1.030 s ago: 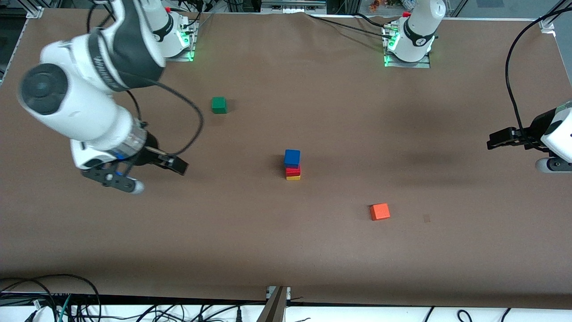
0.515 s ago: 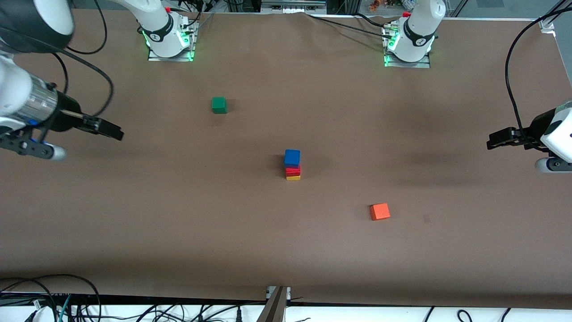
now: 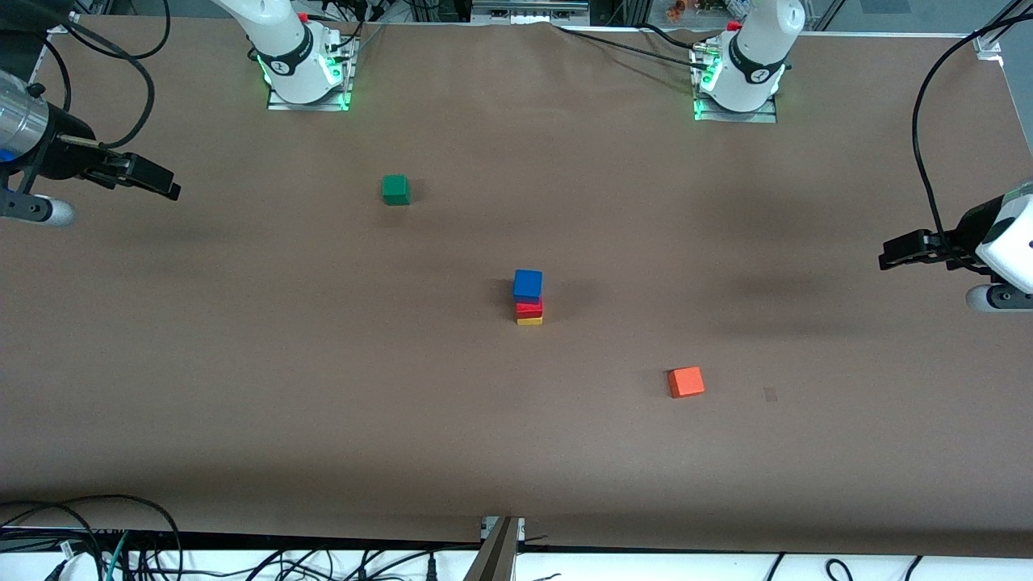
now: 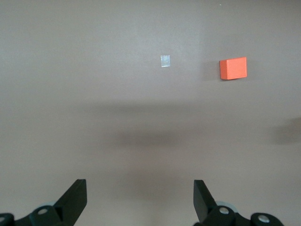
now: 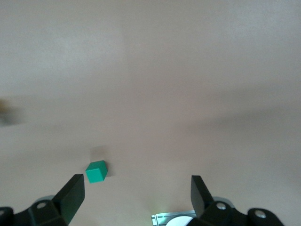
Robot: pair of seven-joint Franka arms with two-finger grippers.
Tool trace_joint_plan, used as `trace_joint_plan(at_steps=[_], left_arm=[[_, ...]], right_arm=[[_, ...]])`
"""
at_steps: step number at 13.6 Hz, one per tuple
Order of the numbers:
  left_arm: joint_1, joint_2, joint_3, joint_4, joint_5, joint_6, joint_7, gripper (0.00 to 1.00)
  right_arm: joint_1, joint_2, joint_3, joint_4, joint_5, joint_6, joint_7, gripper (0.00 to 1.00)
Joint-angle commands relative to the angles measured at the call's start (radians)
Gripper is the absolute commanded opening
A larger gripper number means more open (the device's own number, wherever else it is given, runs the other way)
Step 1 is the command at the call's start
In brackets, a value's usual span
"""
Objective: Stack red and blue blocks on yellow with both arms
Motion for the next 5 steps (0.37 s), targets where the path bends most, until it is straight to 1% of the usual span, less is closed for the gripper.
trace_joint_plan(at_steps=[1, 5], left_arm=[[0.006, -0.012, -0.003, -0.011, -0.017, 0.008, 0.023, 1.00], [0.006, -0.012, -0.001, -0.011, -0.022, 0.008, 0.023, 1.00]], right_arm=[[-0.036, -0.010, 0.041, -0.013, -0.030, 0.013, -0.066, 1.00], [-0.036, 0.012, 0.038, 0.013, -0.029, 0.019, -0.088, 1.00]])
